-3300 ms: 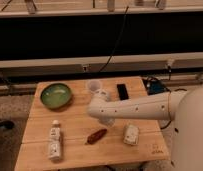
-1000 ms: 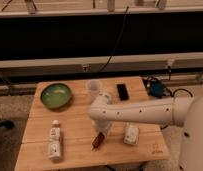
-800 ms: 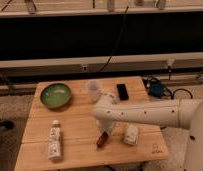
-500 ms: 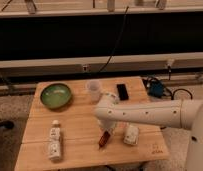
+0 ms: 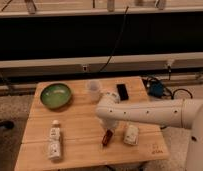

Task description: Drag the pepper across the table

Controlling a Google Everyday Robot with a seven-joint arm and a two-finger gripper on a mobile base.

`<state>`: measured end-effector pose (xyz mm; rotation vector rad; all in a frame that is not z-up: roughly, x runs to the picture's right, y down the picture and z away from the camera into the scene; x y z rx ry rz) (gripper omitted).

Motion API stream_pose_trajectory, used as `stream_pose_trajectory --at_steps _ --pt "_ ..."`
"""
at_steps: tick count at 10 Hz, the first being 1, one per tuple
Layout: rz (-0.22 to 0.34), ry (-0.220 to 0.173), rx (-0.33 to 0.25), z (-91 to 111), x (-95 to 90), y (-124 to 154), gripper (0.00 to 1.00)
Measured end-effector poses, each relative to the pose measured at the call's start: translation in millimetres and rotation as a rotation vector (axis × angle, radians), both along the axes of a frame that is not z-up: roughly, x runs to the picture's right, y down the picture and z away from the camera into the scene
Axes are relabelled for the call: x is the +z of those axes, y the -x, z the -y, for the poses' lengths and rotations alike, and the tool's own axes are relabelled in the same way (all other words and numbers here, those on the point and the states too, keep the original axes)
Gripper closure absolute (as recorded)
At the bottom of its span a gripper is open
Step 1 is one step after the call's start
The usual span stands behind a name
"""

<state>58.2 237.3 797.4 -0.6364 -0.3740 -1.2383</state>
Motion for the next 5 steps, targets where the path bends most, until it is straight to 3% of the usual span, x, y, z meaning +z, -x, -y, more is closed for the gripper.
stream_pose_trajectory --at_steps 5 --pt "0.019 -0.011 -0.082 7.5 3.4 -8.7 1.0"
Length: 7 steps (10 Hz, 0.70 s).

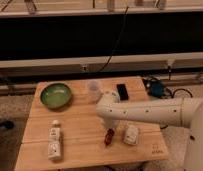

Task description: Drag the pepper across the table

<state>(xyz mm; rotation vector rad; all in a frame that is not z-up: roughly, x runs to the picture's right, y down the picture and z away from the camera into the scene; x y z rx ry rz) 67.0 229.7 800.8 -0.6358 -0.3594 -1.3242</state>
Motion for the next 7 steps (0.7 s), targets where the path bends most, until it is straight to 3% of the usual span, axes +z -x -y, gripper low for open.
stream_pose_trajectory --at_steps 7 --pt "0.034 -0.001 -0.107 4.7 -3.7 -11.2 1.0"
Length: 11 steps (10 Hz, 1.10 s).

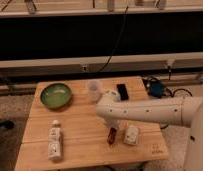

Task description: Drag the pepper across the table

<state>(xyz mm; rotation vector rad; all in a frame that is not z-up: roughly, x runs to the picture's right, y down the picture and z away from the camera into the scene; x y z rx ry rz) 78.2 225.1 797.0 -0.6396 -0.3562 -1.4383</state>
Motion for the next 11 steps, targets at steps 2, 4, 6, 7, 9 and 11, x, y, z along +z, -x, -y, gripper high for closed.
stream_pose_trajectory --at_steps 2,4,6,7,9,11 --pt "0.009 0.001 -0.025 0.0 -1.2 -2.3 1.0" --pt "0.016 0.001 -0.05 0.8 -4.2 -5.4 1.0" --pt "0.023 0.001 -0.074 1.9 -7.6 -6.9 1.0" --pt "0.027 0.003 -0.088 1.4 -9.7 -7.6 1.0" --pt "0.037 0.004 -0.115 1.7 -12.4 -8.6 1.0" --pt "0.047 0.005 -0.144 0.9 -17.1 -10.0 1.0"
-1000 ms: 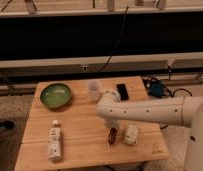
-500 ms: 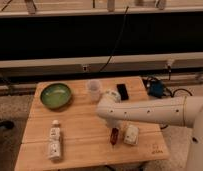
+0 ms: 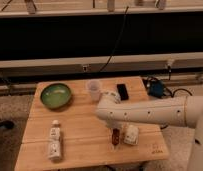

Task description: Drag the pepper across the table

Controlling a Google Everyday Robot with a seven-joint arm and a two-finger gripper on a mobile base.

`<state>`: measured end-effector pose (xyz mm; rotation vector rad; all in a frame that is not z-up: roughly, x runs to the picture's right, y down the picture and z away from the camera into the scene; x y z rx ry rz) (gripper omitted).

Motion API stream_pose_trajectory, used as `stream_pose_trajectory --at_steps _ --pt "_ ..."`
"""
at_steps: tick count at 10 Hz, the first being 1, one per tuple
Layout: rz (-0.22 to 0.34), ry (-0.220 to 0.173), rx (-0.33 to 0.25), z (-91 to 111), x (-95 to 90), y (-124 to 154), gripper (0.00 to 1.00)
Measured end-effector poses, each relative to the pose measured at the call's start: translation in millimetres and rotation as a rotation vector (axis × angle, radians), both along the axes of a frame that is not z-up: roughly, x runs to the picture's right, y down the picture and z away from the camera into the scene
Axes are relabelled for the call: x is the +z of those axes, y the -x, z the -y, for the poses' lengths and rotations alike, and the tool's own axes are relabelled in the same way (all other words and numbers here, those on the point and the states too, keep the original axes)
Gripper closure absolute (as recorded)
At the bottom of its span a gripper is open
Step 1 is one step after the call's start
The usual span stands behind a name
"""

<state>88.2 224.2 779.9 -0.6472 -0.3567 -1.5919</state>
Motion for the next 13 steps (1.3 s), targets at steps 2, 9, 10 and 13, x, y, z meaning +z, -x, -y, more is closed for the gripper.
stream_pose_trajectory --at_steps 2,9,10,13 --pt "0.008 0.002 -0.023 -0.8 -4.0 -1.6 1.0" --pt "0.052 0.018 -0.11 -4.3 -16.1 -8.9 1.0" --pt "0.06 0.02 -0.122 -4.5 -17.4 -9.1 1.0" --pt "0.078 0.025 -0.153 -6.2 -15.8 -15.0 1.0"
